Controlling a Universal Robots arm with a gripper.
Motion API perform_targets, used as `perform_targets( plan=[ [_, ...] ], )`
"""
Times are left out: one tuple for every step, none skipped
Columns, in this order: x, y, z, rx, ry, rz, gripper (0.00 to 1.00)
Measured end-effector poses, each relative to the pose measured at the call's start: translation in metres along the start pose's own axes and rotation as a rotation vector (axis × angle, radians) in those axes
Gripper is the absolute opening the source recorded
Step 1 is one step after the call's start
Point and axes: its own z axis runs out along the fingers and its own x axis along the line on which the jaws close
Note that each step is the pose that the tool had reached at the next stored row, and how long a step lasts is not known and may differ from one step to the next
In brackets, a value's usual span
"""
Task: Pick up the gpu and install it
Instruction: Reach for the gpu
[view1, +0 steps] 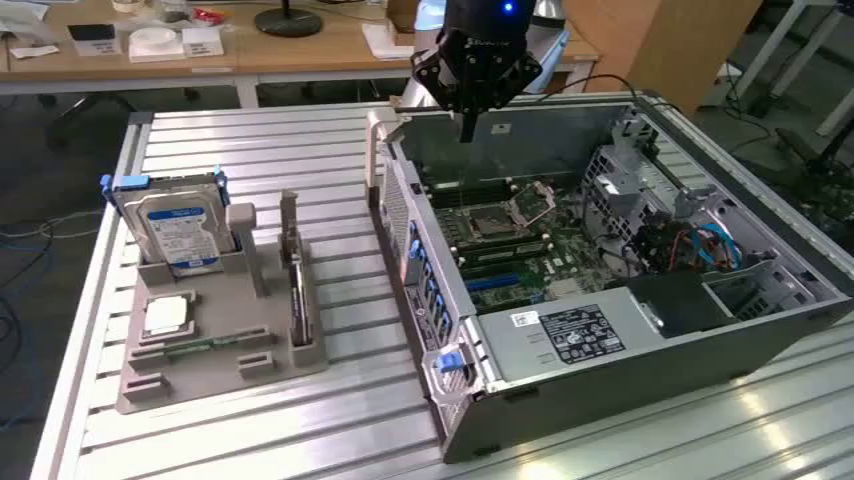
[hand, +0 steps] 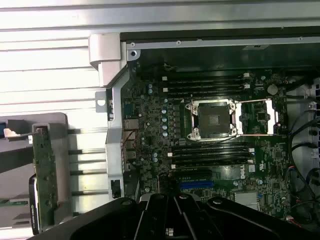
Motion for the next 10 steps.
perform_targets(
  plan=[
    [0.0, 0.0, 0.0, 0.0001, 0.0, 0.0, 0.11],
    [0.0, 0.0, 0.0, 0.0, 0.0, 0.0, 0.11],
    [0.0, 0.0, 0.0, 0.0001, 0.0, 0.0, 0.11],
    [0.0, 0.0, 0.0, 0.0, 0.0, 0.0, 0.11],
    [0.0005, -0.0001, 0.0, 0.0, -0.0001, 0.0, 0.11],
    [0.0012, -0.0001, 0.0, 0.0, 0.0, 0.0, 0.11],
    [0.002, -0.0002, -0.0001, 0.0, 0.0, 0.0, 0.11],
    [0.0029, -0.0002, -0.0001, 0.0001, 0.0, 0.0, 0.11],
    [0.0044, -0.0003, -0.0002, 0.0001, 0.0001, 0.0, 0.11],
    [0.006, -0.0005, -0.0002, 0.0, 0.0, 0.0, 0.11]
  ],
)
